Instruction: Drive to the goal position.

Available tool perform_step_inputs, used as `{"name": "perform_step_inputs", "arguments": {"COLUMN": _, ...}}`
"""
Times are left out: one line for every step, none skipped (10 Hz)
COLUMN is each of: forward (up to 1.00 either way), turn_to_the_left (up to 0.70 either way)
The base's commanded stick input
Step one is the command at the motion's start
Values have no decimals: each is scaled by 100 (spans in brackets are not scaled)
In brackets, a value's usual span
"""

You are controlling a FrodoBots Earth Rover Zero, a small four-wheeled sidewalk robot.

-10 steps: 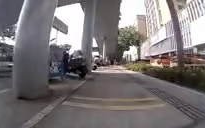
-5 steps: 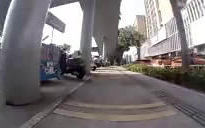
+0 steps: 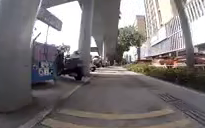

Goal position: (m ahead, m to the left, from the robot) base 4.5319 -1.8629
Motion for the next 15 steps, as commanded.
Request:
{"name": "perform_step_inputs", "arguments": {"forward": 45, "turn_to_the_left": 0}}
{"name": "perform_step_inputs", "arguments": {"forward": 45, "turn_to_the_left": 0}}
{"name": "perform_step_inputs", "arguments": {"forward": 45, "turn_to_the_left": 0}}
{"name": "perform_step_inputs", "arguments": {"forward": 45, "turn_to_the_left": 0}}
{"name": "perform_step_inputs", "arguments": {"forward": 45, "turn_to_the_left": 0}}
{"name": "perform_step_inputs", "arguments": {"forward": 45, "turn_to_the_left": 0}}
{"name": "perform_step_inputs", "arguments": {"forward": 45, "turn_to_the_left": 0}}
{"name": "perform_step_inputs", "arguments": {"forward": 45, "turn_to_the_left": 0}}
{"name": "perform_step_inputs", "arguments": {"forward": 45, "turn_to_the_left": 0}}
{"name": "perform_step_inputs", "arguments": {"forward": 45, "turn_to_the_left": 0}}
{"name": "perform_step_inputs", "arguments": {"forward": 45, "turn_to_the_left": 0}}
{"name": "perform_step_inputs", "arguments": {"forward": 45, "turn_to_the_left": 0}}
{"name": "perform_step_inputs", "arguments": {"forward": 45, "turn_to_the_left": 0}}
{"name": "perform_step_inputs", "arguments": {"forward": 45, "turn_to_the_left": 0}}
{"name": "perform_step_inputs", "arguments": {"forward": 45, "turn_to_the_left": 0}}
